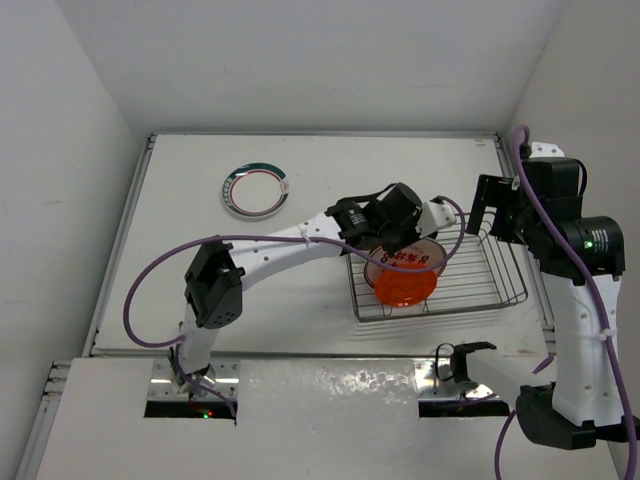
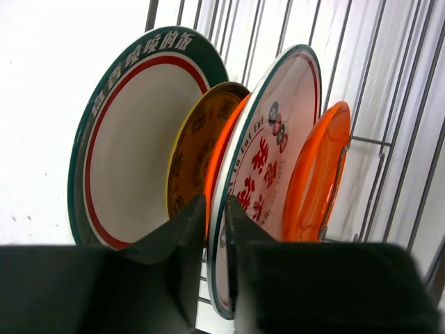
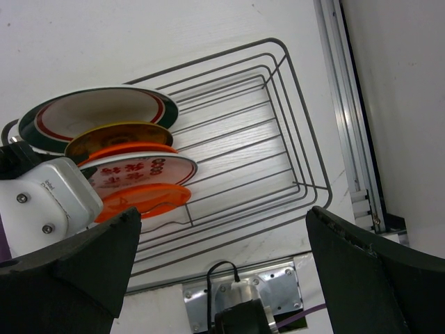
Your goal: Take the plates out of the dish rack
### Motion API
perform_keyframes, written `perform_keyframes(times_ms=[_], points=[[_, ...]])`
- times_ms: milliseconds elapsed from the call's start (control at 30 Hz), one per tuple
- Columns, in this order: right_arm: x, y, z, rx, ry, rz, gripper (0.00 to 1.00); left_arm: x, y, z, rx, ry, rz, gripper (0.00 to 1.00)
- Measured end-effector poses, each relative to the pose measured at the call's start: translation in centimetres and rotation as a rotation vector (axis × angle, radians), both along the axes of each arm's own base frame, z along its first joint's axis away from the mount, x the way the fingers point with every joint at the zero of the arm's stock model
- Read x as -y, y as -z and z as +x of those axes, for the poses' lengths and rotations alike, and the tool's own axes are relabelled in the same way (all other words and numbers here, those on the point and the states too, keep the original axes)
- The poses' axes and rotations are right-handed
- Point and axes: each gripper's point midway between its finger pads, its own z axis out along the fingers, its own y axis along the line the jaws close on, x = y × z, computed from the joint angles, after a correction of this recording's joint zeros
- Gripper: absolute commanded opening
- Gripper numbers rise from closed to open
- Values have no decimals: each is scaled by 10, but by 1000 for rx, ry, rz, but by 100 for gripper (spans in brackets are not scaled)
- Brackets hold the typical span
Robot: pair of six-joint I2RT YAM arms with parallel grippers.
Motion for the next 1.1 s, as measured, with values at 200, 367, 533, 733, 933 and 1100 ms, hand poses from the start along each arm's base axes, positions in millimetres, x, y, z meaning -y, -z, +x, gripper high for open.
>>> perform_keyframes(times_ms=[200, 367, 533, 733, 933, 1100], points=[[0, 0, 0, 0, 1, 0, 99, -3, -1, 6, 42, -5, 24, 0], [1, -1, -1, 4, 9, -3, 99, -7, -6, 11, 76, -26, 31, 0], [4, -3, -1, 20, 35, -3, 99, -13, -40, 15, 156, -36, -3, 0], [5, -7, -1, 44, 51, 6, 99, -43, -137, 22, 360, -93, -112, 0], [3, -8, 3, 58, 61, 23, 99, -117, -241, 33, 601, -330, -320, 0], [-1, 0, 6, 50, 59, 45, 99, -221, -281, 118, 552, -761, -530, 0]])
